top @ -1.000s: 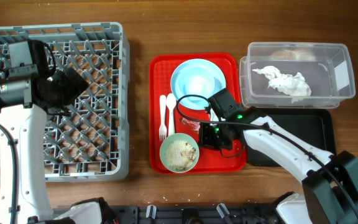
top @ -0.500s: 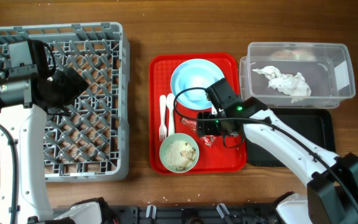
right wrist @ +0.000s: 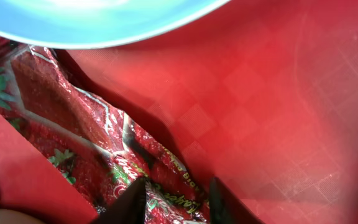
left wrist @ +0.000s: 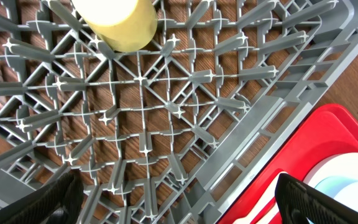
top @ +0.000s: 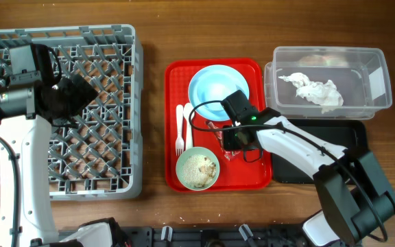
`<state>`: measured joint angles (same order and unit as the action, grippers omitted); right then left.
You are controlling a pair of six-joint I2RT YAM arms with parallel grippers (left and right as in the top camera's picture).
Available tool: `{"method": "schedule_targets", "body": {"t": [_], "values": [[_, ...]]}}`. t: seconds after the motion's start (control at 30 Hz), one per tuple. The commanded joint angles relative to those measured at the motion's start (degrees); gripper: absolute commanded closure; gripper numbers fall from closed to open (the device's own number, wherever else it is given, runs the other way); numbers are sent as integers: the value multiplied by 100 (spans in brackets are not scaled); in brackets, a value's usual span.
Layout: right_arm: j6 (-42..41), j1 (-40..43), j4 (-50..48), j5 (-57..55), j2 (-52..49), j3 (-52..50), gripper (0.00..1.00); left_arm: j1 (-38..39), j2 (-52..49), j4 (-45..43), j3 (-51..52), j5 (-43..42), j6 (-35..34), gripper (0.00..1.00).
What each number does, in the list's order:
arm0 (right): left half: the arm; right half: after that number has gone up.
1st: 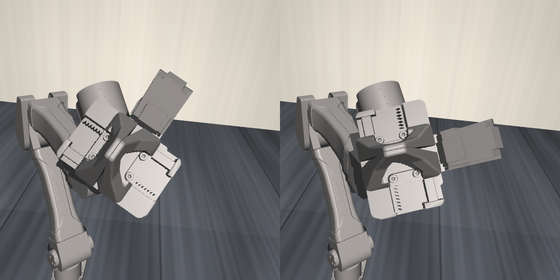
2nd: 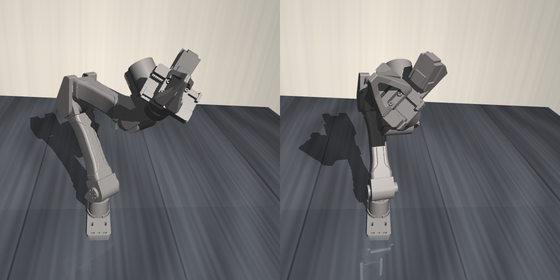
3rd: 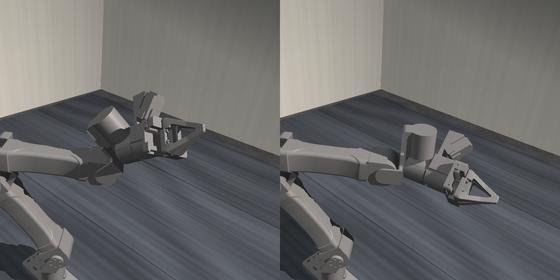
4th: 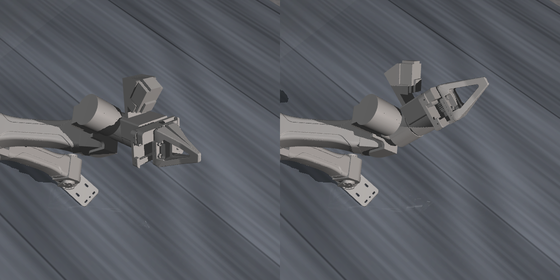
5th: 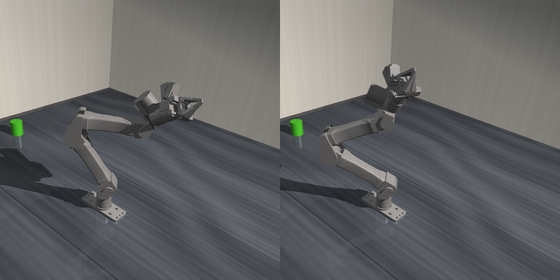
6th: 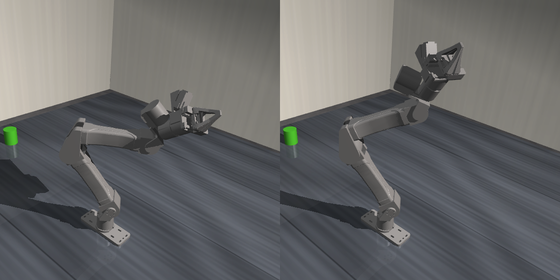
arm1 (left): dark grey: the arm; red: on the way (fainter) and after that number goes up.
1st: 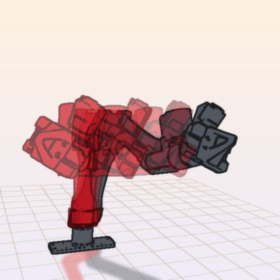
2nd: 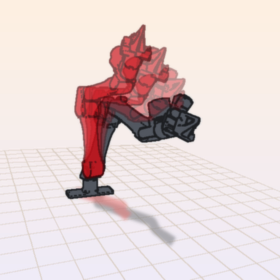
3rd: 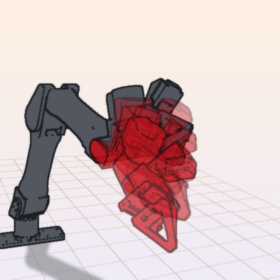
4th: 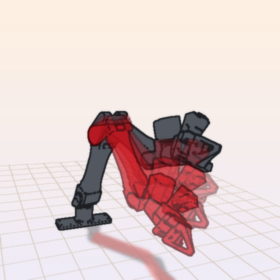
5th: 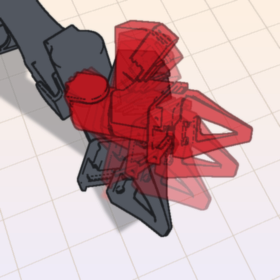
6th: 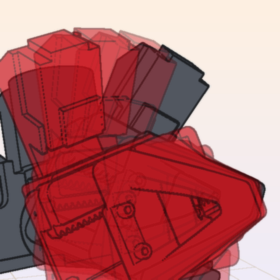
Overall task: Sort waste into correct bins and load items into the dishwasher rack
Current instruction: 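Grasp the red snack wrapper on the tray with the right gripper, then drop the red wrapper into the clear bin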
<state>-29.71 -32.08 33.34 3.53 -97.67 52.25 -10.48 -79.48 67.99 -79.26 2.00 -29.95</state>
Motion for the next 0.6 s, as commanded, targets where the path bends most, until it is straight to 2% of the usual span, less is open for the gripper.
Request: {"method": "schedule_targets", "body": {"t": [0.0,0.03,0.17,0.27,0.33,0.4,0.47,0.5,0.57], "values": [[7,-22,35,-96,-125,-61,91,-31,52,0,-68,-4,-74,0],[-96,-22,85,-94,-125,-63,96,-28,52,0,-68,-4,-74,0],[-313,-15,601,-15,125,203,96,-31,52,0,-68,-4,-74,0],[348,85,1884,-13,719,1069,96,-28,52,0,-68,-4,-74,0],[380,380,2481,-144,1049,1539,96,-31,52,0,-68,-4,-74,0],[234,841,2404,-142,1438,1657,96,-28,52,0,-68,-4,-74,0],[-232,1788,2122,-146,1832,1657,96,-28,52,0,-68,-4,-74,0],[-649,2514,1945,-146,1910,1657,96,-28,52,0,-68,-4,-74,0],[-839,3206,1687,-142,1875,1655,96,-28,52,0,-68,-4,-74,0]]}}
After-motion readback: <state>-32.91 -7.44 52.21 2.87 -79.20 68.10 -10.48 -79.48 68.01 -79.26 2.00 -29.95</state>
